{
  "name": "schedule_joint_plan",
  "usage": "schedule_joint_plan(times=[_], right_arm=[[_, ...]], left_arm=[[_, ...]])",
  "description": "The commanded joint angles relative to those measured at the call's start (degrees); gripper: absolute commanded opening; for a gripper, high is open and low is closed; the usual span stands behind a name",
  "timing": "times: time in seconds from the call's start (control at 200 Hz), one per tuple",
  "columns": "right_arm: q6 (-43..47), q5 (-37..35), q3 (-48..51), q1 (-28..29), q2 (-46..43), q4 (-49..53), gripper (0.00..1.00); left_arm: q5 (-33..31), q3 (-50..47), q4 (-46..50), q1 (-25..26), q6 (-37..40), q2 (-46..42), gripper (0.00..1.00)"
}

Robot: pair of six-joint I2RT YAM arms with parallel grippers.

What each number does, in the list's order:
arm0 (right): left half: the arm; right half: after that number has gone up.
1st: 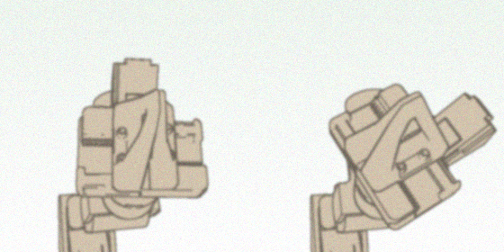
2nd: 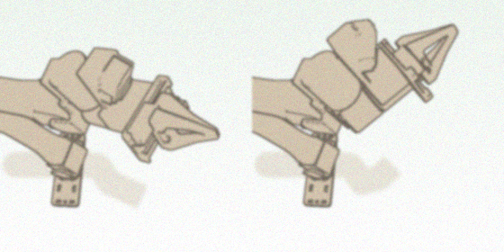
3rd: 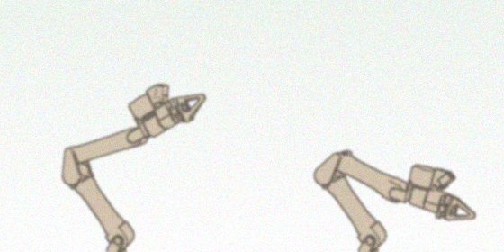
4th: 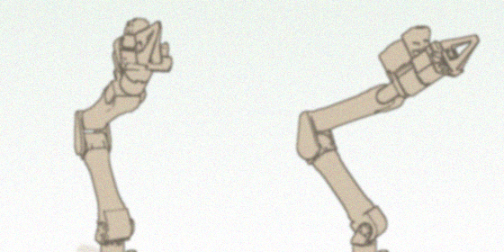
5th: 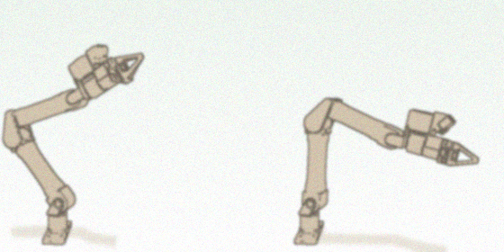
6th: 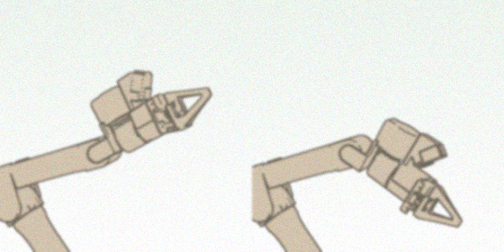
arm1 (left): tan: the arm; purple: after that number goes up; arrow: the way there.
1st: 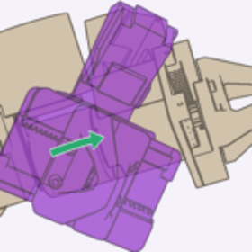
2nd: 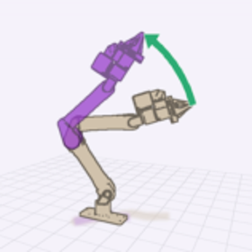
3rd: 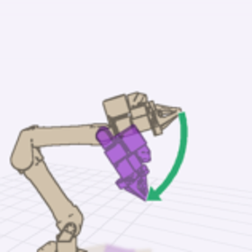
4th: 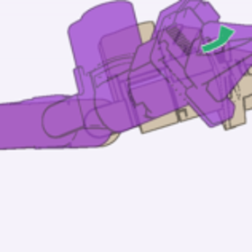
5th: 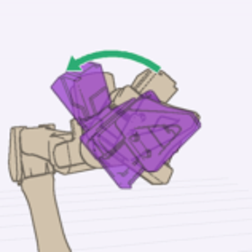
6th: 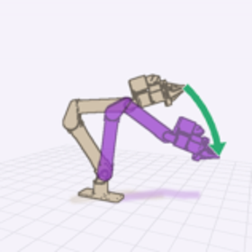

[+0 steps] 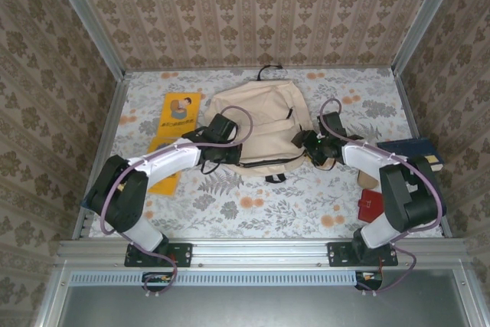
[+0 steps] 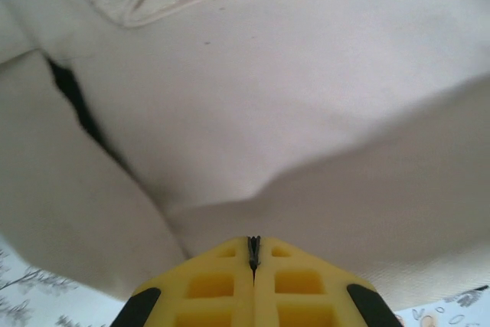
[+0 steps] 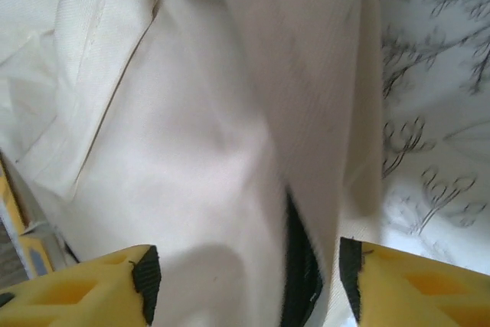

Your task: Pack books, pencil case, and school supplies into a backpack

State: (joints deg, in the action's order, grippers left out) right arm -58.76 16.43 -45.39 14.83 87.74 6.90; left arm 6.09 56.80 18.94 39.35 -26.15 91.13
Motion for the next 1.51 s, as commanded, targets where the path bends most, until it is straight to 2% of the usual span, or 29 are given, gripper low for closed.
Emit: schedule_joint_plan(times=[0.0, 0.135, 0.34, 0.53, 0.69, 0.815, 1.085, 1.175, 1.25, 1.5], right_arm=[[-7.4, 2.9, 3.0, 2.5, -4.5, 1.3, 0.76], [-15.7, -1.4, 5.9, 6.6, -10.1, 0.1, 0.82], [-26.3, -3.6, 9.4, 11.4, -12.2, -5.4, 0.82], [-30.1, -4.0, 10.7, 12.2, -11.6, -7.2, 0.8], [-31.1, -4.8, 12.4, 11.5, -11.4, -9.3, 0.75], [-31.1, -5.0, 12.9, 10.5, -10.8, -9.3, 0.66], [-30.4, -5.9, 13.2, 9.2, -8.6, -9.2, 0.34], [-29.6, -6.8, 13.1, 8.9, -9.0, -7.8, 0.3], [-28.3, -7.7, 13.2, 8.6, -9.6, -6.8, 0.22], [-25.9, -10.0, 12.9, 7.8, -11.8, -2.4, 0.18]], left_arm=[[5.3, 2.5, -4.6, 0.5, 2.8, 0.1, 0.0], [7.7, 3.4, -5.0, 2.8, 3.6, -0.6, 0.0], [9.2, 5.4, -6.8, 8.7, 2.0, 0.1, 0.0], [9.2, 8.1, -9.7, 12.7, -0.7, 2.2, 0.0], [6.4, 9.2, -9.6, 14.7, -2.3, 4.1, 0.0], [4.4, 9.1, -8.5, 14.5, -2.2, 4.8, 0.0], [-0.4, 11.6, -1.1, 12.8, 0.6, 5.9, 0.0], [-2.7, 11.1, 1.1, 11.7, 1.0, 5.6, 0.0], [-4.7, 10.3, 2.3, 10.7, 1.3, 4.9, 0.0], [-7.2, 7.8, 3.4, 6.1, 1.1, 2.8, 0.0]])
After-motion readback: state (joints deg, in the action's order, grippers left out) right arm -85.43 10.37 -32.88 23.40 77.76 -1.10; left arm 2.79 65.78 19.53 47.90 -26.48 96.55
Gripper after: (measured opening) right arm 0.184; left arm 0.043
